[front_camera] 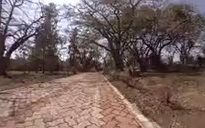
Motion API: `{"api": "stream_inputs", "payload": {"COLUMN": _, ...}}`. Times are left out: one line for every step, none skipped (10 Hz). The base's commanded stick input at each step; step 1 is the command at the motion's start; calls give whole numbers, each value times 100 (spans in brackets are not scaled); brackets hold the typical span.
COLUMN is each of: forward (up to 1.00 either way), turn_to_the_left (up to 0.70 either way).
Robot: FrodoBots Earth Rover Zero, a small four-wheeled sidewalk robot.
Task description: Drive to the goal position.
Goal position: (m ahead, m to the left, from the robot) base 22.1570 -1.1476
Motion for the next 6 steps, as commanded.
{"api": "stream_inputs", "payload": {"forward": 100, "turn_to_the_left": 0}}
{"api": "stream_inputs", "payload": {"forward": 100, "turn_to_the_left": 0}}
{"api": "stream_inputs", "payload": {"forward": 100, "turn_to_the_left": 0}}
{"api": "stream_inputs", "payload": {"forward": 100, "turn_to_the_left": 0}}
{"api": "stream_inputs", "payload": {"forward": 100, "turn_to_the_left": 0}}
{"api": "stream_inputs", "payload": {"forward": 100, "turn_to_the_left": 0}}
